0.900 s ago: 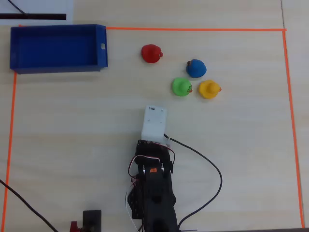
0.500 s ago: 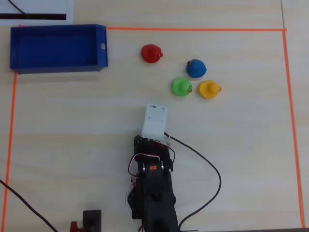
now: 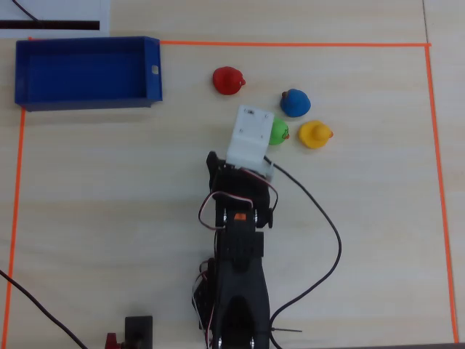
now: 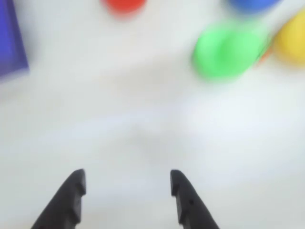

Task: Grasp blue duck and put it into box.

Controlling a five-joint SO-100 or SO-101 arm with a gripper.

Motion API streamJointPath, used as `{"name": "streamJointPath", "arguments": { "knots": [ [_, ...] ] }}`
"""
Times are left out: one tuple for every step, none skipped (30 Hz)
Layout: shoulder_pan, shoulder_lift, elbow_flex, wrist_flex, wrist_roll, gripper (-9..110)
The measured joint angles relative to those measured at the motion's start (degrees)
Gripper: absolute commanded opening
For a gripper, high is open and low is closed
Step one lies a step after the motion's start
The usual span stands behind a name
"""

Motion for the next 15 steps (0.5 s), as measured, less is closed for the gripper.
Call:
{"name": "streamJointPath", "arguments": {
  "knots": [
    [1.9,-4.0,-3.5,-1.8,-0.8,24],
    [3.9,-8.2,-6.9,-3.5,-1.6,25],
    [6.2,-12.6,-10.7,-5.3,-2.4,25],
    [8.0,-16.2,-13.6,-6.7,-3.1,25],
    [9.8,-20.0,-16.7,-7.9,-3.8,25],
    [12.0,-24.3,-20.4,-8.8,-4.5,25],
    [13.3,-27.5,-22.9,-9.2,-4.7,25],
    [14.6,-30.7,-25.8,-9.7,-5.1,25],
    [15.8,-34.1,-28.7,-10.0,-5.4,25],
    [16.8,-37.0,-31.0,-10.4,-5.4,25],
    [17.5,-39.8,-33.3,-10.8,-5.5,26],
    [18.1,-42.4,-35.1,-11.3,-5.6,28],
    [18.5,-44.7,-36.1,-12.2,-5.6,30],
    [18.5,-46.3,-36.4,-13.1,-5.6,32],
    [18.5,-48.1,-36.4,-14.2,-5.6,33]
  ]
}}
